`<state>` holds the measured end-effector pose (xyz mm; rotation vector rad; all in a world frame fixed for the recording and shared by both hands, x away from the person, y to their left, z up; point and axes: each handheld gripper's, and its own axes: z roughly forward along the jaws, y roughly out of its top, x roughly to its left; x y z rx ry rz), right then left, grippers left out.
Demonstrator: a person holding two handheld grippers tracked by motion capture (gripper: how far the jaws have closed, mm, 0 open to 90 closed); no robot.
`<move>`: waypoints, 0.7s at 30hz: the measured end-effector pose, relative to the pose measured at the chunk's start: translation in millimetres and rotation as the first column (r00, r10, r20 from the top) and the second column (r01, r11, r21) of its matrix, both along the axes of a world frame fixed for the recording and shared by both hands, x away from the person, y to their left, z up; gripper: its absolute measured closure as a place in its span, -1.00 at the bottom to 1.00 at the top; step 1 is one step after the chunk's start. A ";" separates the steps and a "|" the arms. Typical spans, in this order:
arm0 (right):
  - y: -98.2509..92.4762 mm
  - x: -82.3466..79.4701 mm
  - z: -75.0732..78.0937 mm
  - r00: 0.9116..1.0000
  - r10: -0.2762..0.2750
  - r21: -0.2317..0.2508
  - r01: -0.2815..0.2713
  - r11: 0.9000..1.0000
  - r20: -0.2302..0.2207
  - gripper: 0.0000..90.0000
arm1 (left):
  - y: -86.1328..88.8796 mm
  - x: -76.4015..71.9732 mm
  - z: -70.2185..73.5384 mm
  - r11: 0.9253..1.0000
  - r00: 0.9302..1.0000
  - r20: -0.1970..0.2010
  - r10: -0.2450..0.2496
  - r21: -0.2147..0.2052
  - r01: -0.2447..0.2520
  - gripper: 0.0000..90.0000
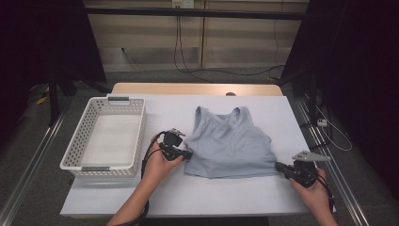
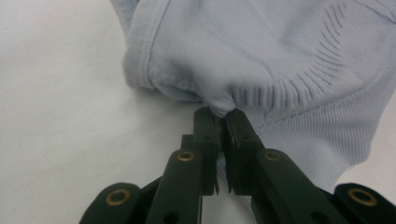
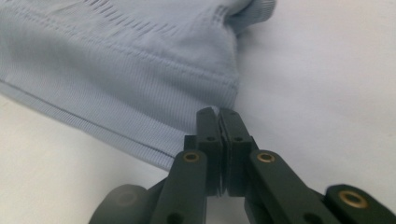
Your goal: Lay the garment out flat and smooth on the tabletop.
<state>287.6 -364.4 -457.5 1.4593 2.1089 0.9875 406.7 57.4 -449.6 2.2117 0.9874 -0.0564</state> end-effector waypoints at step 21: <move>-12.2 -21.5 19.8 1.000 0.022 0.061 -0.022 0.998 -0.006 1.00 | 18.8 -11.6 26.5 1.000 0.999 -0.036 -0.005 -0.026 0.004 0.89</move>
